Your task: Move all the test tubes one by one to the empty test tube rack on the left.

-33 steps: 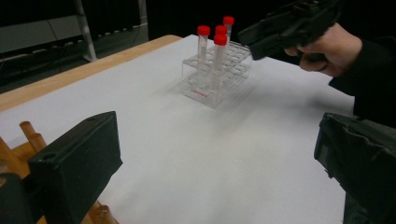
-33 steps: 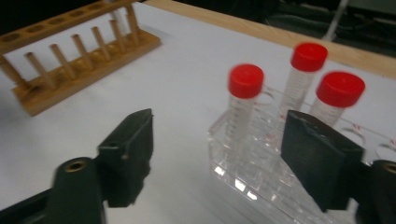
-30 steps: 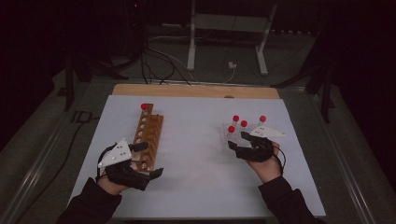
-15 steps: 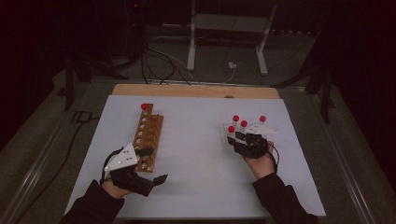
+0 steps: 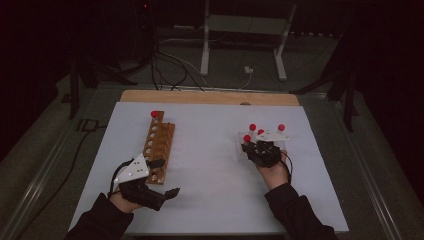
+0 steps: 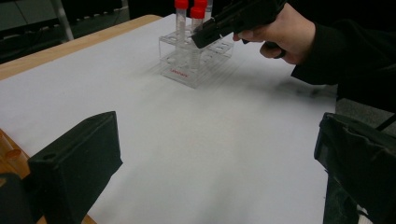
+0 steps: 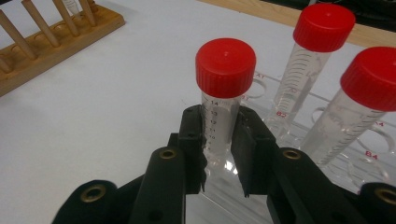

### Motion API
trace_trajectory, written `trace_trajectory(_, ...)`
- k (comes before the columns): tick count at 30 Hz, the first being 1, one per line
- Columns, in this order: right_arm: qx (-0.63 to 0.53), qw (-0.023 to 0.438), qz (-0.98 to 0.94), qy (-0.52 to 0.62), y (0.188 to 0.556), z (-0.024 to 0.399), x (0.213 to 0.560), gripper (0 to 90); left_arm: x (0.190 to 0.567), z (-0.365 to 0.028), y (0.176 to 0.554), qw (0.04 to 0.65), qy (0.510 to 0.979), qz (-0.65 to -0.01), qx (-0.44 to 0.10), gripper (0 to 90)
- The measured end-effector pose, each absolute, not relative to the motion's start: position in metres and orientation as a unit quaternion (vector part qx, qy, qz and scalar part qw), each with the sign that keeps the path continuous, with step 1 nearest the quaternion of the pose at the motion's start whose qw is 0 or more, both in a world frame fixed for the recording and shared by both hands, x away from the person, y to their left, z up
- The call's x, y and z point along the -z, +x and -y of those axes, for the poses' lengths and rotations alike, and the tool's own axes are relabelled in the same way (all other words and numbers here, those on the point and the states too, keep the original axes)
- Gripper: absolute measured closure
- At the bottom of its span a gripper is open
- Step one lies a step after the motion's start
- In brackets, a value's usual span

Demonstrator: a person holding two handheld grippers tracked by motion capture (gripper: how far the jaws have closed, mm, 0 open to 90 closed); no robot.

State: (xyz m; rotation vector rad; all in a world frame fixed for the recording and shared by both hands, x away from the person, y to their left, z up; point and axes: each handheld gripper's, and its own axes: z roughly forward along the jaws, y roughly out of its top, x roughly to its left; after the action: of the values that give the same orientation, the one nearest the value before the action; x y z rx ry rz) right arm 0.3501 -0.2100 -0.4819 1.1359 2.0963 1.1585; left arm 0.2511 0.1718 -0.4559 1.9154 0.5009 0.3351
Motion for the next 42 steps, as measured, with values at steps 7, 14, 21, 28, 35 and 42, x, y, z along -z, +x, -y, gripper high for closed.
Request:
trace_trajectory(7,-0.421,0.257,-0.769,0.406,0.347,0.209,0.478,75.3,0.454,-0.173,0.252,0.537,0.804,-0.213,-0.143,1.4)
trace_trajectory(14,-0.431,0.265,-0.765,0.398,0.341,0.211,0.462,75.4,0.452,-0.172,0.252,0.539,0.803,-0.212,-0.138,1.4)
trace_trajectory(21,-0.439,0.274,-0.762,0.389,0.331,0.213,0.441,75.3,0.45,-0.17,0.253,0.538,0.806,-0.21,-0.135,1.4)
trace_trajectory(28,-0.449,0.28,-0.767,0.362,0.316,0.207,0.421,75.3,0.445,-0.167,0.253,0.537,0.807,-0.206,-0.134,1.4)
trace_trajectory(35,-0.457,0.261,-0.779,0.341,0.305,0.197,0.417,75.4,0.44,-0.16,0.254,0.538,0.81,-0.197,-0.129,1.4)
trace_trajectory(42,-0.459,0.24,-0.791,0.325,0.296,0.187,0.425,75.4,0.437,-0.153,0.256,0.538,0.812,-0.19,-0.124,1.4)
